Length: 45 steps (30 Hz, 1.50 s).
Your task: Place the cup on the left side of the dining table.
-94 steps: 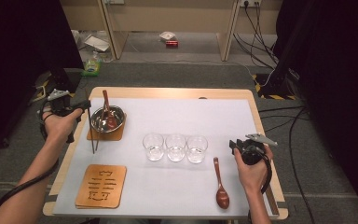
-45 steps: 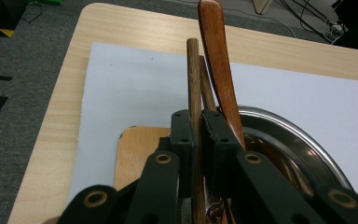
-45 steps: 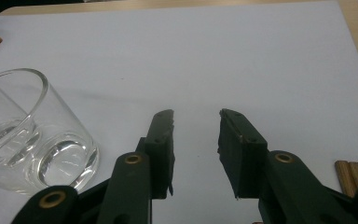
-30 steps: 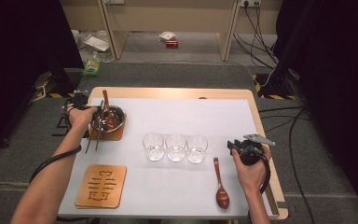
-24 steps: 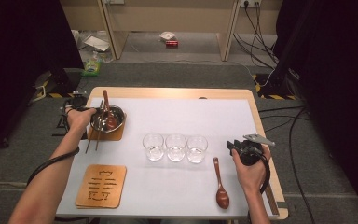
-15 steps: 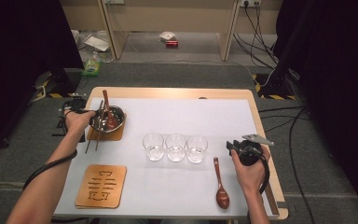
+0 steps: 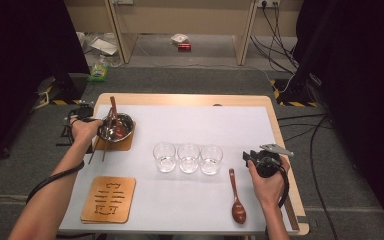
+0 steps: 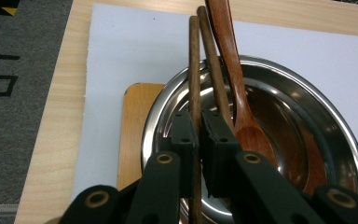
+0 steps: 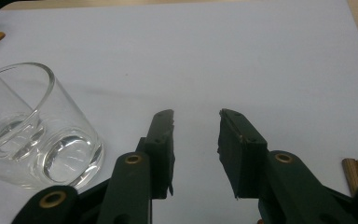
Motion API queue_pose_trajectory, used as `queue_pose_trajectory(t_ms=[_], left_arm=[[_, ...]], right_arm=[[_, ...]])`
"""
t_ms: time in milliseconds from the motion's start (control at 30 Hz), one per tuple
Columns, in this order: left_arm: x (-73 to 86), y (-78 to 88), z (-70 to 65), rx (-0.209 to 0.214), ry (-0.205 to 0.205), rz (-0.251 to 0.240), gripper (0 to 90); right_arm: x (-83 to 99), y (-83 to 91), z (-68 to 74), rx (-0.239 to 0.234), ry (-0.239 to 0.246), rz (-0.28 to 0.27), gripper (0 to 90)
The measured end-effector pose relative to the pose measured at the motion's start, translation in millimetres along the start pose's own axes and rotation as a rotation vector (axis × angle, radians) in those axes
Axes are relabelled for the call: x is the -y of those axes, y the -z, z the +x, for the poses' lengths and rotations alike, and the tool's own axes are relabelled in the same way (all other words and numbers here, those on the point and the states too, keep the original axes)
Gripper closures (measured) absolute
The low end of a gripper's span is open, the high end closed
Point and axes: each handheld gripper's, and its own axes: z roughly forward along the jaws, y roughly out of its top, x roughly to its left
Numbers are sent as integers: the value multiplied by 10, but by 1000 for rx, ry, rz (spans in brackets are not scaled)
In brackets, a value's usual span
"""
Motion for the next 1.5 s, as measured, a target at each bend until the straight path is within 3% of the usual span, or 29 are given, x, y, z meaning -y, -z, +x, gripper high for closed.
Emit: queue_pose_trajectory(t_ms=[400, 433, 600, 633, 800, 833, 1000, 1200, 1500], left_arm=[[-69, -51, -9, -13, 25, 16, 844], [-73, -66, -24, -12, 45, 1, 844], [-93, -78, -38, -4, 33, 14, 844], [-96, -89, -51, -4, 50, -1, 843], [-96, -83, -31, -1, 41, -4, 837], [-94, -81, -37, 1, 54, -18, 832], [-82, -18, -32, 22, 48, -49, 783], [-57, 39, -58, 16, 26, -54, 673], [-50, 59, -138, 14, -16, -31, 643]], right_arm=[[9, -9, -16, 4, -1, 6, 658], [9, -11, -16, 4, -1, 7, 659], [10, -15, -14, 6, -2, 9, 659], [11, -15, -15, 5, -3, 10, 658], [14, -17, -19, 6, 0, 12, 658], [13, -17, -19, 6, 1, 11, 658], [15, -23, -13, 4, 6, 11, 658], [10, -17, 4, 2, 2, 13, 656], [4, -7, 6, 5, 7, 16, 654]])
